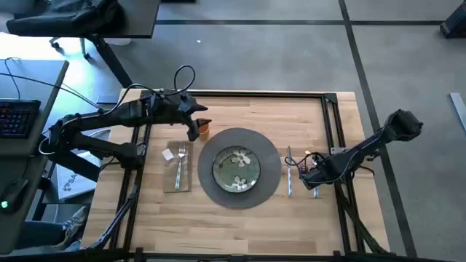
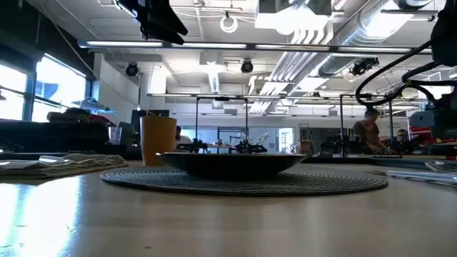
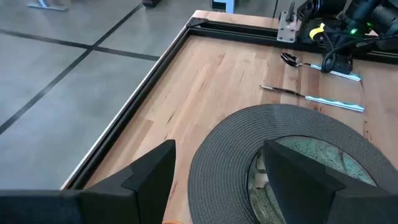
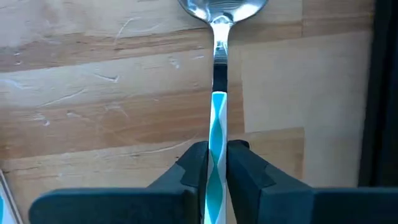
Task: Set table place
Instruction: Move the white patterned spoon to the right of the white patterned knife
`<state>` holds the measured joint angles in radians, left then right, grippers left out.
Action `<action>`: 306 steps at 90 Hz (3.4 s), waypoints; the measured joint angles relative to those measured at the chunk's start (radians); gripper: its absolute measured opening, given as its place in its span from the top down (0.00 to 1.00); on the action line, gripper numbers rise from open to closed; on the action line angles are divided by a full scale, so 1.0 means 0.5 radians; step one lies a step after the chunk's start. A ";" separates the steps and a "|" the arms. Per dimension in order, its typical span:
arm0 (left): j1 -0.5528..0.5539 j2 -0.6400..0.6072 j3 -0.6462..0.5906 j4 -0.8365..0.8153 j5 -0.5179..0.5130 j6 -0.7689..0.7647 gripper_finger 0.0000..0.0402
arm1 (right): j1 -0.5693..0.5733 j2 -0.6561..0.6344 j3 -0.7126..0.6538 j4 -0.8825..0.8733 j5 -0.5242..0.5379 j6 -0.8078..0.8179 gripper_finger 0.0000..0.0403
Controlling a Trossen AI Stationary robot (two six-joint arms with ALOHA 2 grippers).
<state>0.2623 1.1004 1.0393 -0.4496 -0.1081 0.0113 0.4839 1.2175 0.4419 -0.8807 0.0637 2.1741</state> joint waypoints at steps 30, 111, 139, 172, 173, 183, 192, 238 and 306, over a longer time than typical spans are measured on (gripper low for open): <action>-0.001 0.000 0.000 0.000 0.001 -0.005 0.45 | -0.138 0.000 0.001 0.049 0.052 -0.097 0.93; -0.002 0.000 0.000 -0.002 0.002 -0.037 0.45 | -0.776 0.000 0.001 0.377 0.259 -0.972 0.94; -0.004 0.000 0.000 -0.004 0.002 -0.056 0.45 | -0.730 0.000 0.002 0.438 0.220 -0.940 0.94; -0.004 0.000 0.000 -0.005 0.002 -0.054 0.45 | -0.533 0.000 0.003 0.500 0.150 -0.714 0.94; -0.004 0.000 0.000 -0.005 0.002 -0.054 0.45 | -0.526 0.000 0.003 0.501 0.150 -0.707 0.94; -0.005 0.000 0.000 -0.005 0.002 -0.053 0.45 | -0.455 0.000 0.004 0.531 0.129 -0.685 0.94; -0.005 0.000 0.000 -0.005 0.002 -0.045 0.45 | -0.392 0.000 0.003 0.543 0.124 -0.605 0.94; -0.004 0.000 0.000 -0.005 0.002 -0.029 0.45 | -0.205 0.001 0.003 0.579 0.118 -0.376 0.94; -0.005 0.000 0.000 -0.066 0.002 -0.018 0.45 | -0.208 0.000 0.004 0.577 0.225 -0.400 0.81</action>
<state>0.2600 1.1004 1.0393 -0.4827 -0.1070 0.0021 0.3801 1.2175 0.4438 -0.5922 0.1761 1.9743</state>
